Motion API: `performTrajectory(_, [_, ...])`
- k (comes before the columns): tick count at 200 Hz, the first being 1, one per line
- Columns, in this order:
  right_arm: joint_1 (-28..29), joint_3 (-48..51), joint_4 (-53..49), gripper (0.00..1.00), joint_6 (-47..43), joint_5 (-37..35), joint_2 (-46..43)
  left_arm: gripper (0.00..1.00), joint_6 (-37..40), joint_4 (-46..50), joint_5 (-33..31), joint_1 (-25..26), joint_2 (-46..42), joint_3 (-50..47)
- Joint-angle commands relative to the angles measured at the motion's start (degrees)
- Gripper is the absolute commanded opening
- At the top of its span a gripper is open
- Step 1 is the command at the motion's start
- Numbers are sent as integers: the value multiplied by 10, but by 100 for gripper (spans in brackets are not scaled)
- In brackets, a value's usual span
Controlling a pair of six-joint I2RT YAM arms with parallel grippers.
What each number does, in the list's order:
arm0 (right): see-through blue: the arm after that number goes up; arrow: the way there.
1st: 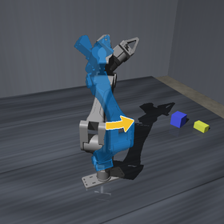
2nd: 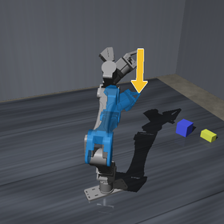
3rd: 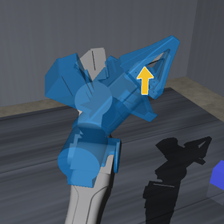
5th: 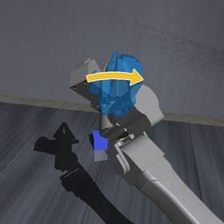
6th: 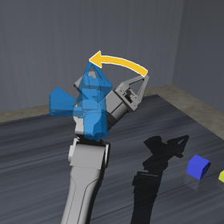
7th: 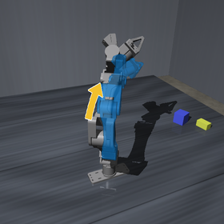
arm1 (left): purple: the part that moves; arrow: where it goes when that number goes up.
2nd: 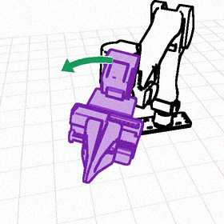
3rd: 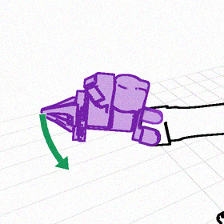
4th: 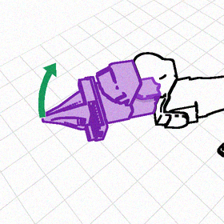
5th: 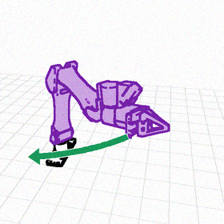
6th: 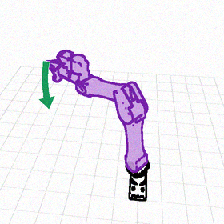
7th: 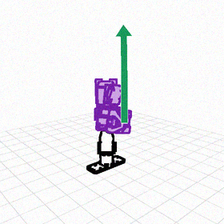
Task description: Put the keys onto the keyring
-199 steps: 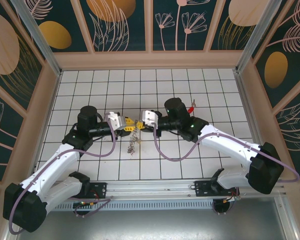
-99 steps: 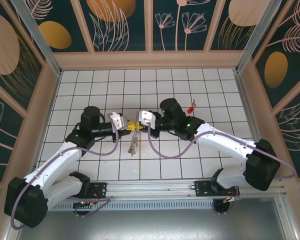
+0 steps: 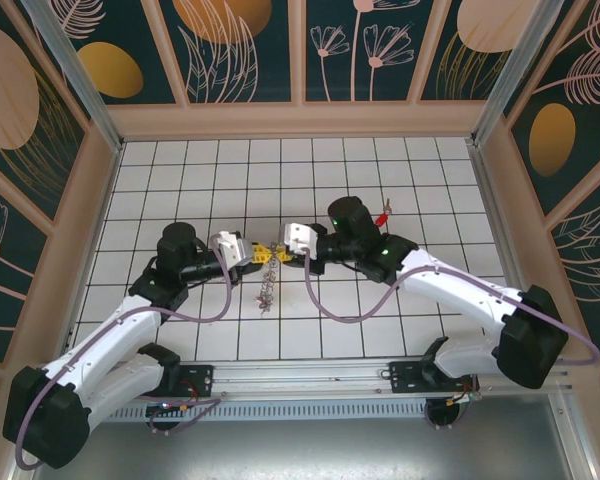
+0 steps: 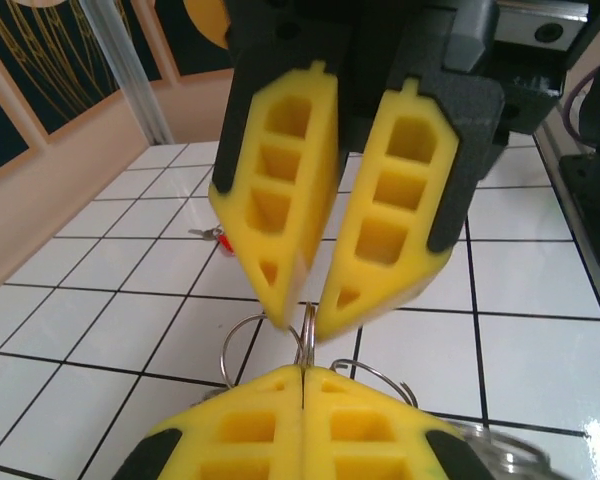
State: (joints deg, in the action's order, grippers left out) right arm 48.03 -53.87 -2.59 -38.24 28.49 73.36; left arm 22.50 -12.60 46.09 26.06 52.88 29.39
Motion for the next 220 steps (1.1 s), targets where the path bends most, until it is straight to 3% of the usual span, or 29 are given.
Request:
performTrajectory(1, [-19,17,-17,25,-3,23,-30,0,-38,-91,21,2,-18,-16])
performTrajectory(52, [-24,30,-9,35,10,44,-37,0,-38,-103,36,2,-10,-19])
performTrajectory(113, [-23,11,-5,24,-2,64,-23,0,-33,-96,52,2,-3,-18])
performTrajectory(190, [-24,-15,-48,24,-33,66,-15,0,-35,-102,63,2,4,-19])
performTrajectory(220, [-41,-18,-49,29,-30,88,-33,0,-39,-111,61,3,5,-22])
